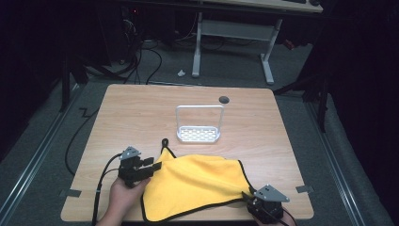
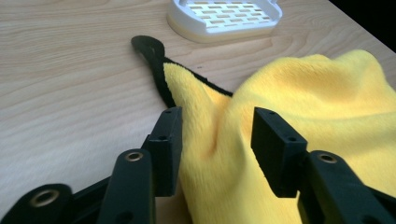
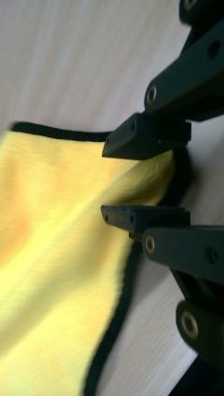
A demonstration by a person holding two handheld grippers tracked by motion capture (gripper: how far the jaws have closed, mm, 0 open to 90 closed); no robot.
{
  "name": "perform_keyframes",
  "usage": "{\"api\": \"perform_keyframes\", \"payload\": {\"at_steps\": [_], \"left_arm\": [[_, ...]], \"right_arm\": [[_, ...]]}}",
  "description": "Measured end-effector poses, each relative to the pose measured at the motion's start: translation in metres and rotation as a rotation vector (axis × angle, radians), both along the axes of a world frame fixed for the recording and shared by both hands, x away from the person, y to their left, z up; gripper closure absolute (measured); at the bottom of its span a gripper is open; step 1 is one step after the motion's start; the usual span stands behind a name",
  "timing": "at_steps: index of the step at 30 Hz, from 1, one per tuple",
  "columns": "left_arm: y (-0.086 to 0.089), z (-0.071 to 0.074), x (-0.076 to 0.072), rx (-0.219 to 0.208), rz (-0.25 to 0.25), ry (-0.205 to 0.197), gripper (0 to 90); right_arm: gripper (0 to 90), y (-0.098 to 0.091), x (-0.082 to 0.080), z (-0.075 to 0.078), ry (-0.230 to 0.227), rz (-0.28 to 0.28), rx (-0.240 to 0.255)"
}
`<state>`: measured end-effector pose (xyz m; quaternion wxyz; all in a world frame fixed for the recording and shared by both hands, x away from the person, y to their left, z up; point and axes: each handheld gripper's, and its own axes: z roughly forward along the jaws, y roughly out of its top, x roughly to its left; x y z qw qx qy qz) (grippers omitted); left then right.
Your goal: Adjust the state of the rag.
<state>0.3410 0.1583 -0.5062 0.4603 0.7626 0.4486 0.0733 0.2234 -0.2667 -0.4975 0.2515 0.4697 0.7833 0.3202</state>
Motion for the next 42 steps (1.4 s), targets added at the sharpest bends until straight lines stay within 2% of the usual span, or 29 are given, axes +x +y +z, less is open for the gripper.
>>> {"api": "perform_keyframes", "payload": {"at_steps": [1,3,4,5,6,7,8,10,11,12,14,16,17,18,21,22,23,24,25,27,28,29,31,34,36,40,42], "left_arm": [[0.002,0.0,-0.007,0.015,0.0,-0.003,50.9],[0.003,-0.005,-0.021,0.041,-0.005,0.017,49.3],[0.002,-0.007,-0.025,0.048,-0.008,0.022,48.6],[0.002,-0.007,-0.025,0.048,-0.008,0.022,47.8],[0.001,-0.009,-0.032,0.071,-0.012,0.027,47.2],[-0.001,-0.012,-0.039,0.111,-0.016,0.013,46.5],[-0.001,-0.014,-0.042,0.134,-0.016,0.006,45.9],[-0.001,-0.018,-0.045,0.13,-0.018,0.02,45.6],[-0.001,-0.018,-0.045,0.13,-0.018,0.02,45.2],[-0.003,-0.02,-0.046,0.153,-0.027,0.025,44.7],[-0.004,-0.022,-0.047,0.167,-0.03,0.021,44.4],[-0.004,-0.021,-0.047,0.147,-0.032,0.025,44.4],[-0.004,-0.021,-0.047,0.147,-0.032,0.025,44.5],[-0.003,-0.02,-0.046,0.136,-0.033,0.024,44.6],[-0.002,-0.019,-0.045,0.113,-0.036,0.022,44.6],[-0.002,-0.019,-0.045,0.113,-0.036,0.022,44.5],[-0.003,-0.019,-0.044,0.104,-0.038,0.025,44.4],[-0.003,-0.019,-0.044,0.104,-0.038,0.025,44.4],[-0.004,-0.019,-0.043,0.094,-0.037,0.027,44.4],[-0.005,-0.019,-0.042,0.1,-0.038,0.025,44.4],[-0.005,-0.019,-0.042,0.1,-0.038,0.025,44.3],[-0.004,-0.018,-0.043,0.094,-0.038,0.024,44.3],[-0.004,-0.018,-0.043,0.09,-0.039,0.022,44.3],[-0.004,-0.019,-0.043,0.093,-0.039,0.026,44.4],[-0.004,-0.02,-0.043,0.091,-0.038,0.031,44.5],[-0.003,-0.02,-0.044,0.091,-0.039,0.027,44.6],[-0.002,-0.02,-0.043,0.092,-0.038,0.029,44.7]], "right_arm": [[64.8,0.0,0.002,0.005,-0.018,-0.008,0.009],[65.1,0.002,0.013,0.015,-0.046,-0.013,0.025],[65.9,0.003,0.02,0.018,-0.055,-0.021,0.029],[65.9,0.003,0.02,0.018,-0.055,-0.021,0.029],[66.7,0.005,0.038,0.022,-0.067,-0.026,0.036],[67.4,0.007,0.05,0.022,-0.069,-0.04,0.038],[67.9,0.008,0.059,0.022,-0.07,-0.049,0.038],[68.4,0.012,0.09,0.018,-0.05,-0.074,0.057],[68.3,0.014,0.103,0.016,-0.042,-0.082,0.051],[68.2,0.016,0.112,0.013,-0.037,-0.093,0.048],[66.7,0.02,0.135,0.007,0.001,-0.121,0.055],[64.8,0.023,0.153,-0.003,0.05,-0.129,0.029],[64.1,0.023,0.155,-0.006,0.069,-0.127,0.029],[64.0,0.024,0.156,-0.01,0.09,-0.121,0.018],[64.0,0.027,0.138,-0.009,0.083,-0.082,0.033],[64.0,0.027,0.138,-0.009,0.083,-0.082,0.033],[62.7,0.029,0.115,-0.007,0.065,-0.044,0.039],[62.7,0.029,0.115,-0.007,0.065,-0.044,0.039],[61.6,0.029,0.094,-0.006,0.048,-0.028,0.045],[60.2,0.029,0.079,-0.007,0.041,-0.024,0.042],[60.2,0.029,0.079,-0.007,0.041,-0.024,0.042],[58.5,0.028,0.066,-0.012,0.048,-0.016,0.026],[56.6,0.027,0.059,-0.016,0.058,-0.01,0.023],[54.4,0.023,0.062,-0.013,0.057,-0.019,0.063],[54.6,0.022,0.073,-0.009,0.051,-0.032,0.071],[54.7,0.022,0.096,-0.018,0.091,-0.077,0.057],[54.3,0.02,0.102,-0.023,0.114,-0.082,0.077]]}}
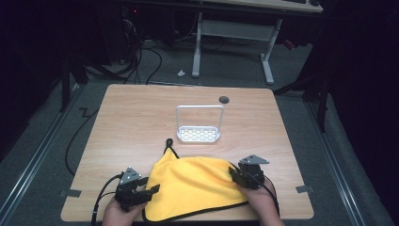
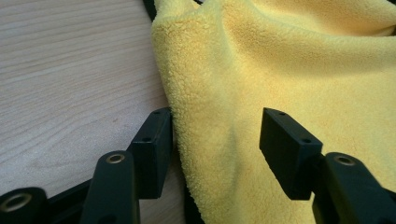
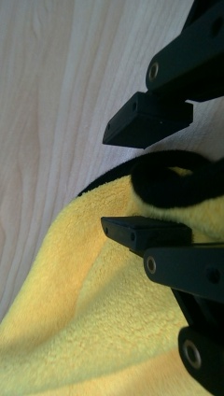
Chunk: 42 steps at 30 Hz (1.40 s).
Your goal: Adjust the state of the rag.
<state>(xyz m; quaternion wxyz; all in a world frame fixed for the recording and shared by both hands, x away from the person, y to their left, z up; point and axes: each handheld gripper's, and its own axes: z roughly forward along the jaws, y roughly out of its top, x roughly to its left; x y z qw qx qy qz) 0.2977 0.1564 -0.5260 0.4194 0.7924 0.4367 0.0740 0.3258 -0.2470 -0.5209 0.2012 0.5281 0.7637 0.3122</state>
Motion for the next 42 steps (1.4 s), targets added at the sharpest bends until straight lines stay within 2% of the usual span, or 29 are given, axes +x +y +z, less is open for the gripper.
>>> {"api": "perform_keyframes", "payload": {"at_steps": [2,4,5,6,7,8,11,15,20,21,23,25,27,29,31,32,33,35,36,37,40,41,42], "left_arm": [[0.0,0.0,0.0,0.0,-0.001,0.0,44.9],[-0.002,-0.001,0.0,0.005,-0.006,0.002,44.9],[-0.002,-0.001,0.0,0.005,-0.006,0.002,45.0],[-0.003,-0.001,0.0,0.01,-0.008,0.001,45.0],[-0.003,-0.002,0.0,0.023,-0.012,-0.001,45.0],[-0.004,-0.002,0.0,0.028,-0.01,-0.003,45.0],[-0.005,-0.003,-0.001,0.042,-0.01,-0.005,45.4],[-0.008,-0.004,-0.003,0.082,-0.007,-0.039,45.7],[-0.011,-0.004,-0.005,0.112,-0.011,-0.063,45.9],[-0.012,-0.004,-0.005,0.115,-0.011,-0.064,45.9],[-0.012,-0.004,-0.005,0.113,-0.012,-0.064,45.9],[-0.012,-0.004,-0.005,0.112,-0.013,-0.061,46.3],[-0.013,-0.002,-0.006,0.069,-0.019,-0.031,47.1],[-0.019,0.004,-0.011,0.016,-0.039,-0.05,47.1],[-0.033,0.01,-0.017,0.012,-0.086,-0.085,47.5],[-0.033,0.01,-0.017,0.012,-0.086,-0.085,47.9],[-0.04,0.01,-0.018,0.006,-0.114,-0.078,48.1],[-0.052,0.006,-0.018,0.032,-0.144,-0.068,48.4],[-0.059,-0.001,-0.016,0.087,-0.162,-0.057,48.6],[-0.059,-0.003,-0.016,0.089,-0.165,-0.068,48.2],[-0.056,-0.002,-0.019,0.094,-0.162,-0.059,48.3],[-0.056,-0.002,-0.019,0.094,-0.162,-0.059,48.3],[-0.054,-0.002,-0.021,0.099,-0.165,-0.059,48.3]], "right_arm": [[62.5,0.0,0.001,0.0,0.011,0.004,0.017],[71.5,0.003,-0.002,0.0,0.005,0.023,0.002],[71.5,0.003,-0.002,0.0,0.005,0.023,0.002],[75.1,0.006,-0.003,0.001,0.004,0.036,-0.006],[78.7,0.008,-0.005,0.003,-0.017,0.049,-0.044],[79.0,0.008,-0.005,0.005,-0.02,0.047,-0.046],[79.4,0.004,-0.004,0.015,-0.065,0.029,-0.057],[79.4,-0.008,0.003,0.035,-0.123,-0.011,-0.049],[77.6,-0.025,0.015,0.06,-0.197,-0.074,-0.086],[75.0,-0.029,0.02,0.061,-0.189,-0.092,-0.083],[67.3,-0.036,0.028,0.054,-0.134,-0.112,-0.081],[63.7,-0.038,0.029,0.051,-0.129,-0.117,-0.088],[61.8,-0.044,0.024,0.047,-0.133,-0.138,-0.066],[61.5,-0.048,0.017,0.044,-0.13,-0.151,-0.07],[62.3,-0.052,0.012,0.036,-0.106,-0.144,-0.081],[62.3,-0.052,0.012,0.036,-0.106,-0.144,-0.081],[62.0,-0.054,0.005,0.025,-0.071,-0.141,-0.092],[61.9,-0.055,0.0,0.019,-0.06,-0.141,-0.094],[61.6,-0.056,-0.01,0.007,-0.03,-0.133,-0.093],[61.7,-0.055,-0.015,0.004,-0.031,-0.132,-0.09],[61.1,-0.057,-0.034,0.004,-0.035,-0.133,-0.065],[61.1,-0.057,-0.034,0.004,-0.035,-0.133,-0.065],[60.5,-0.057,-0.042,0.004,-0.033,-0.129,-0.062]]}}
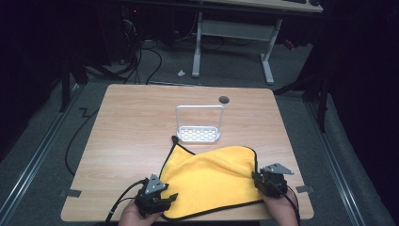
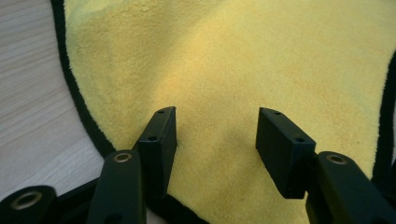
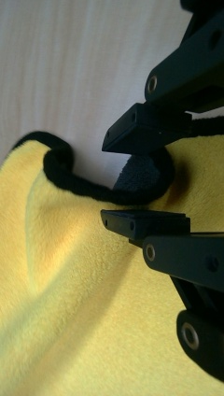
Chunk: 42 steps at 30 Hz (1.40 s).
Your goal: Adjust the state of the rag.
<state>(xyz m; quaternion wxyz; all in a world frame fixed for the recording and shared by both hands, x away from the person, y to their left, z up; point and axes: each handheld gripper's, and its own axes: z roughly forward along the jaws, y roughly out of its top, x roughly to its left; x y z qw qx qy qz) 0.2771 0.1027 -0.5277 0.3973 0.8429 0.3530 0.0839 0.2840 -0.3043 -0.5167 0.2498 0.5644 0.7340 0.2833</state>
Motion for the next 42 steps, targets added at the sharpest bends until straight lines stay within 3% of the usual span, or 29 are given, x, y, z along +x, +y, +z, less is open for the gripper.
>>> {"api": "perform_keyframes", "payload": {"at_steps": [1,3,7,9,10,11,12,14,16,17,18,19,20,23,24,25,26,28,30,32,33,34,36,37,39,41,42], "left_arm": [[0.006,0.001,-0.005,0.015,-0.006,-0.002,48.5],[0.014,0.002,-0.007,0.027,0.002,0.011,48.6],[0.031,0.006,-0.009,-0.006,0.027,0.056,49.9],[0.033,0.008,-0.007,-0.006,0.03,0.05,49.8],[0.035,0.012,-0.001,-0.018,0.04,0.041,49.8],[0.037,0.02,0.014,-0.061,0.047,0.03,51.6],[0.037,0.02,0.014,-0.061,0.047,0.03,52.8],[0.036,0.028,0.036,-0.093,0.066,0.011,57.2],[0.029,0.032,0.068,-0.131,0.085,0.016,59.6],[0.017,0.03,0.091,-0.139,0.087,0.034,65.4],[0.006,0.028,0.102,-0.121,0.075,0.028,67.6],[0.006,0.028,0.102,-0.121,0.075,0.028,70.8],[-0.014,0.02,0.119,-0.087,0.029,0.043,73.6],[-0.032,0.008,0.13,-0.037,0.022,0.086,76.5],[-0.037,0.004,0.132,0.001,0.013,0.084,77.7],[-0.037,0.004,0.131,0.017,0.029,0.059,81.6],[-0.037,0.004,0.131,0.017,0.029,0.059,81.9],[-0.021,0.004,0.126,0.043,0.087,0.034,82.4],[-0.013,0.004,0.124,0.066,0.115,0.015,83.0],[0.013,0.003,0.116,0.104,0.203,-0.028,83.0],[0.024,0.003,0.116,0.109,0.246,-0.037,82.6],[0.024,0.003,0.116,0.109,0.246,-0.037,81.4],[0.043,0.002,0.118,0.073,0.308,-0.019,79.3],[0.057,0.004,0.118,0.038,0.352,-0.014,74.1],[0.06,0.01,0.11,-0.004,0.356,-0.027,69.1],[0.055,0.016,0.093,-0.011,0.293,-0.05,66.8],[0.05,0.018,0.083,-0.006,0.26,-0.038,65.3]], "right_arm": [[58.6,0.0,-0.016,0.001,0.006,0.012,-0.007],[56.3,-0.002,-0.026,0.004,0.001,0.019,-0.001],[54.3,-0.003,-0.037,0.016,-0.035,0.02,0.025],[54.2,-0.003,-0.037,0.021,-0.055,0.02,0.031],[54.2,-0.002,-0.035,0.023,-0.067,0.023,0.032],[54.8,-0.001,-0.026,0.029,-0.08,0.024,0.031],[54.8,-0.001,-0.026,0.029,-0.08,0.024,0.031],[55.8,0.001,-0.013,0.031,-0.076,0.021,0.028],[55.9,0.002,-0.009,0.03,-0.071,0.02,0.026],[56.0,0.004,-0.002,0.027,-0.063,0.017,0.029],[55.9,0.005,0.0,0.026,-0.06,0.017,0.028],[56.0,0.006,0.001,0.024,-0.058,0.023,0.026],[56.1,0.008,0.002,0.023,-0.054,0.022,0.026],[56.5,0.01,0.003,0.019,-0.044,0.028,0.019],[56.9,0.012,0.004,0.017,-0.04,0.029,0.017],[57.7,0.013,0.005,0.015,-0.04,0.04,0.011],[57.7,0.013,0.005,0.015,-0.04,0.04,0.011],[58.5,0.013,0.008,0.012,-0.03,0.04,0.011],[58.7,0.013,0.01,0.011,-0.029,0.041,0.018],[58.7,0.015,0.012,0.012,-0.03,0.044,0.022],[58.7,0.017,0.014,0.013,-0.035,0.049,0.024],[58.9,0.02,0.016,0.014,-0.042,0.056,0.02],[59.1,0.023,0.019,0.016,-0.043,0.063,0.023],[59.9,0.031,0.027,0.018,-0.049,0.082,0.008],[60.9,0.037,0.037,0.02,-0.046,0.089,0.011],[61.8,0.043,0.044,0.021,-0.052,0.095,0.004],[62.0,0.045,0.049,0.021,-0.052,0.097,-0.002]]}}
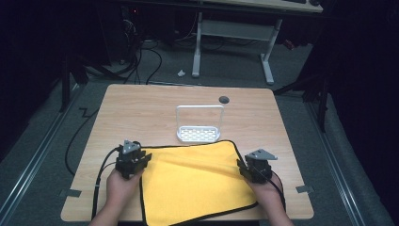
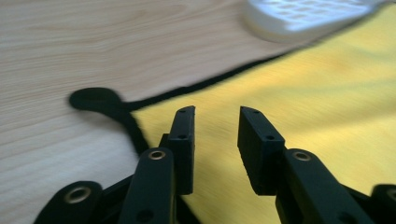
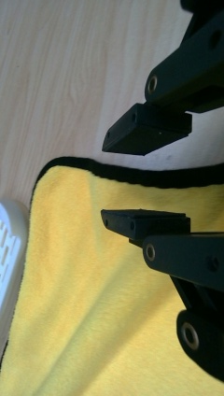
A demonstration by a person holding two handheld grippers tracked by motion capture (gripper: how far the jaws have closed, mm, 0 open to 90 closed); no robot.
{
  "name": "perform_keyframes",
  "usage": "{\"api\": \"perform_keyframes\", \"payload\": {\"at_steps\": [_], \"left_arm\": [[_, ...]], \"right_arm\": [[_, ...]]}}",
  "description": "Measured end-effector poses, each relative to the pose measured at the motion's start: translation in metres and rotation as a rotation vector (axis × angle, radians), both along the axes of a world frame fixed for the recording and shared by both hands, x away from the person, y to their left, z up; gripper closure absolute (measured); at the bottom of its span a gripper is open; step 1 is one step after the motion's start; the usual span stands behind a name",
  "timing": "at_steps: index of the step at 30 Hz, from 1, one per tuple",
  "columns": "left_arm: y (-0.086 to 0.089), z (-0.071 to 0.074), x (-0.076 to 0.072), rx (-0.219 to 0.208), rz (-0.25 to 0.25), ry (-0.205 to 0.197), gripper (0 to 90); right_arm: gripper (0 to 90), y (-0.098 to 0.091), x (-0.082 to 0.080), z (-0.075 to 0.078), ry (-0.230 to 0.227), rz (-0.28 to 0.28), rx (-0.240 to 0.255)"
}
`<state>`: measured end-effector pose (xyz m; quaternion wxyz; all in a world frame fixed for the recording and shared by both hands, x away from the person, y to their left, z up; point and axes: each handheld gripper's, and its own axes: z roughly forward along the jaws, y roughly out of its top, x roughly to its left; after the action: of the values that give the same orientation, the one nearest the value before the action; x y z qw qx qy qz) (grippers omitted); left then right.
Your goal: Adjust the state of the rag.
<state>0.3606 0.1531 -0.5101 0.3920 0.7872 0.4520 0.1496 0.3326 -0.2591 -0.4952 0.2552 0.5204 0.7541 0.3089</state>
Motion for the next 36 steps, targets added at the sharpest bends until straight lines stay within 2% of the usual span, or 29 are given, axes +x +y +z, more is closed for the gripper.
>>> {"api": "perform_keyframes", "payload": {"at_steps": [1,2,3,4,5,8,9,10,15,16,18,19,20,22,24,25,28,31,36], "left_arm": [[-0.005,-0.001,-0.01,-0.01,-0.038,0.014,64.0],[-0.011,-0.003,-0.021,0.003,-0.072,0.026,63.1],[-0.011,-0.003,-0.021,0.003,-0.072,0.026,62.1],[-0.017,-0.006,-0.034,0.029,-0.102,0.034,62.1],[-0.022,-0.013,-0.048,0.028,-0.129,0.057,61.0],[-0.024,-0.017,-0.06,0.045,-0.143,0.027,57.6],[-0.023,-0.017,-0.065,0.053,-0.146,0.02,57.5],[-0.023,-0.017,-0.066,0.046,-0.149,0.022,57.5],[-0.017,-0.017,-0.068,0.036,-0.175,0.028,57.5],[-0.016,-0.017,-0.067,0.039,-0.181,0.024,58.2],[-0.016,-0.018,-0.059,0.072,-0.194,-0.002,59.1],[-0.016,-0.018,-0.059,0.072,-0.194,-0.002,59.9],[-0.015,-0.018,-0.05,0.056,-0.189,0.0,59.9],[-0.015,-0.019,-0.04,0.017,-0.182,0.017,59.8],[-0.015,-0.019,-0.032,0.003,-0.178,0.023,59.8],[-0.015,-0.019,-0.032,0.003,-0.178,0.023,59.7],[-0.02,-0.02,-0.025,-0.034,-0.165,0.042,57.0],[-0.025,-0.02,-0.026,-0.033,-0.172,0.039,54.1],[-0.032,-0.02,-0.032,-0.015,-0.192,0.029,51.1]], "right_arm": [[62.9,0.001,0.005,0.0,0.003,-0.001,-0.006],[63.8,0.002,0.009,0.0,0.007,-0.002,-0.007],[63.8,0.002,0.009,0.0,0.007,-0.002,-0.007],[64.5,0.003,0.014,-0.001,0.013,-0.002,-0.01],[65.9,0.003,0.024,-0.004,0.036,-0.008,-0.027],[66.7,0.003,0.029,-0.011,0.061,-0.018,-0.044],[66.6,0.002,0.03,-0.018,0.088,-0.028,-0.057],[66.3,0.0,0.027,-0.023,0.086,-0.033,-0.066],[66.0,-0.018,0.004,-0.024,0.068,-0.062,-0.051],[65.7,-0.025,-0.004,-0.025,0.066,-0.07,-0.037],[65.2,-0.031,-0.015,-0.025,0.06,-0.077,-0.03],[65.2,-0.031,-0.015,-0.025,0.06,-0.077,-0.03],[64.8,-0.035,-0.023,-0.026,0.053,-0.079,-0.039],[64.7,-0.036,-0.022,-0.026,0.048,-0.091,-0.047],[64.9,-0.036,-0.018,-0.026,0.042,-0.099,-0.066],[64.9,-0.036,-0.014,-0.026,0.038,-0.096,-0.075],[64.9,-0.038,-0.004,-0.026,0.044,-0.116,-0.073],[65.0,-0.042,0.003,-0.025,0.046,-0.125,-0.083],[64.8,-0.044,0.003,-0.025,0.044,-0.134,-0.088]]}}
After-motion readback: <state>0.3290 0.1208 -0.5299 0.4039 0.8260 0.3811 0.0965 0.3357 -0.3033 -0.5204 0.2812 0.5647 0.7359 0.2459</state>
